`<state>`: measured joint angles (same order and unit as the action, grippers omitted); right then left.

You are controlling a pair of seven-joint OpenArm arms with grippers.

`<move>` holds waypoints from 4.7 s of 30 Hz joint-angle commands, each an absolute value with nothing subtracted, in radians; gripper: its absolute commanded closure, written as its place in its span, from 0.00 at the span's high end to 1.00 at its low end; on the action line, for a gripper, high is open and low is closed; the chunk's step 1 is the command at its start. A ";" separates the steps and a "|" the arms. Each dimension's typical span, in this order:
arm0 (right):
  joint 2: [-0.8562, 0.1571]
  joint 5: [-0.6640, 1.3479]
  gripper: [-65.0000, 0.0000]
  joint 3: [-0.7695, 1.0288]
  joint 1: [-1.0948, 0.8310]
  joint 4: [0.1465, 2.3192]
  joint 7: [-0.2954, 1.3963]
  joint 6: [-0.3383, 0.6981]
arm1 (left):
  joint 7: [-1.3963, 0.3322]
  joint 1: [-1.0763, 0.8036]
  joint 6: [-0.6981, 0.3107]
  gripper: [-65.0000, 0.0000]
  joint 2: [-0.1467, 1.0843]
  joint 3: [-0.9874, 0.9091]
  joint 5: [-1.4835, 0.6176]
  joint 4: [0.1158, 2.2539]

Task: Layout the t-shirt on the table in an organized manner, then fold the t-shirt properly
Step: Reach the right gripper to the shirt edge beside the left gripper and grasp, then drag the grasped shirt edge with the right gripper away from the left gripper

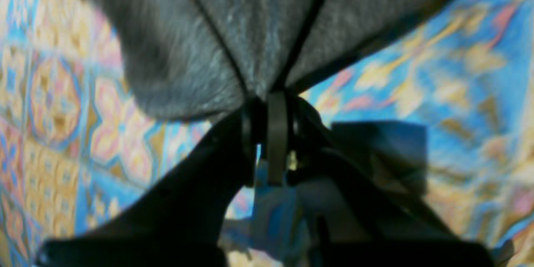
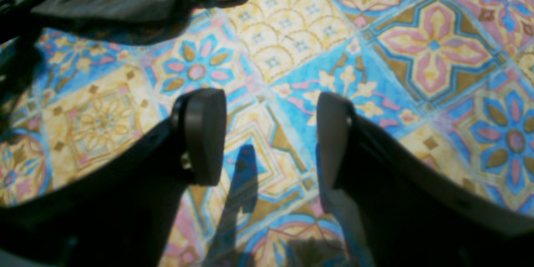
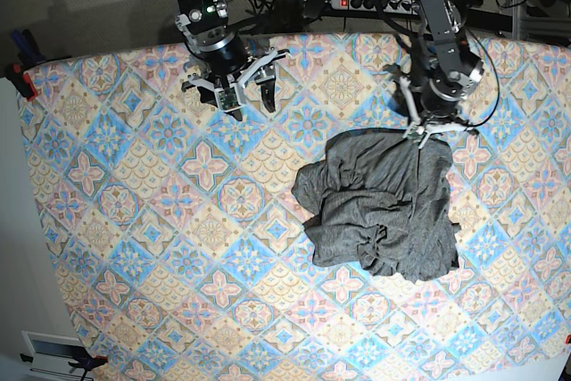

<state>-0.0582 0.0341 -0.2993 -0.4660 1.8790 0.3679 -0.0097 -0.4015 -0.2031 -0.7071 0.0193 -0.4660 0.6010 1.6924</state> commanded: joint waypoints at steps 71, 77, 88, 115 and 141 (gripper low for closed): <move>0.016 0.045 0.52 -0.521 0.070 1.288 0.302 -0.007 | -0.386 -0.228 -0.698 0.37 -0.114 -0.596 0.753 1.960; 0.038 0.047 0.52 -0.524 0.084 1.287 0.298 -0.004 | -0.386 -0.228 -0.698 0.37 -0.114 -0.596 0.753 1.959; 0.099 0.044 0.52 -0.532 0.177 1.147 0.286 -0.002 | -0.386 -0.237 -0.698 0.37 -0.114 -0.596 0.754 1.959; 0.094 0.038 0.00 0.024 0.200 1.162 0.265 -0.010 | -0.389 -0.254 -0.698 0.32 -0.116 -0.596 0.754 1.956; -0.018 0.044 0.12 0.213 0.265 1.311 0.375 -0.464 | -0.387 -0.252 -0.698 0.32 -0.157 -0.596 0.756 1.959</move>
